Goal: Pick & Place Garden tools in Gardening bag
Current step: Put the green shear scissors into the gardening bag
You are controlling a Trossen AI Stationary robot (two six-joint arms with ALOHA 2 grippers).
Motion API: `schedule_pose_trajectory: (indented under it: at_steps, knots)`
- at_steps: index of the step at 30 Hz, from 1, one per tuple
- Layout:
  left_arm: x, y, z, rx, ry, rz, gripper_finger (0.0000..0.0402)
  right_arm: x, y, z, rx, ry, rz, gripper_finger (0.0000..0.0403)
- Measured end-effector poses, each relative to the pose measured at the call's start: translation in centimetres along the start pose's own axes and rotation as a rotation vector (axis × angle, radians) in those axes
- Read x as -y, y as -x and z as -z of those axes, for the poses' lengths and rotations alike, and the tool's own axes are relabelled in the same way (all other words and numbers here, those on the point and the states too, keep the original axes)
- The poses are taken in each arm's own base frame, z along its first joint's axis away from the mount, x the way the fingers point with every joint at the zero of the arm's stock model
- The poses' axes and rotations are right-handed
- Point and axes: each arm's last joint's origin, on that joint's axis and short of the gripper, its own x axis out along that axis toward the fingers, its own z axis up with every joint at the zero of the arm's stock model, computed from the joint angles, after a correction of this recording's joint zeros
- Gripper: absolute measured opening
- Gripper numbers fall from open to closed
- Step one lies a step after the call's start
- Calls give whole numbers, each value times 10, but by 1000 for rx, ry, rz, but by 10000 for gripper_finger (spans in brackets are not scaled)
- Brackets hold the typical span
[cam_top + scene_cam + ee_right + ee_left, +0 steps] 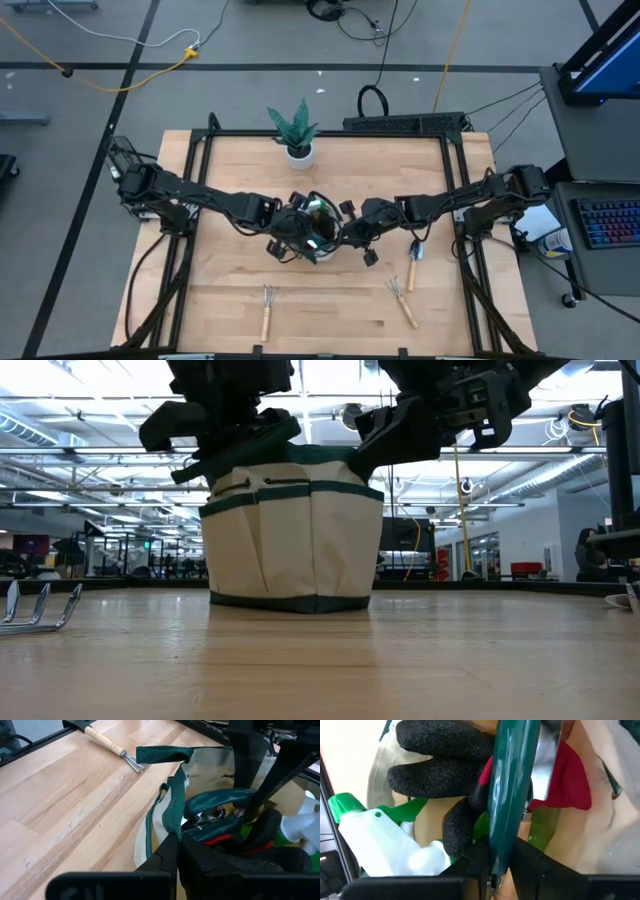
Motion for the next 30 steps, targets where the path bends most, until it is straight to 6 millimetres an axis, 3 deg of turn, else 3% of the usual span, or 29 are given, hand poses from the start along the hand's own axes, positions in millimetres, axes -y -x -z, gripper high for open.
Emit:
schedule_pose_trajectory:
  at_steps: [11, 17, 23, 30]
  knots:
    - [6, 2, -3, -11, -53, -33, 195, 0, 0, 0, 0, -38, 0, 1]
    - [22, 9, -10, -67, -188, -182, 229, 0, 0, 0, 0, -45, 0, 1]
    - [36, 15, -16, -83, -252, -274, 219, 0, 0, 0, 0, -46, -1, 1]
    - [32, 37, -16, 4, -157, -303, 142, 0, 0, 0, -1, -53, -1, 1]
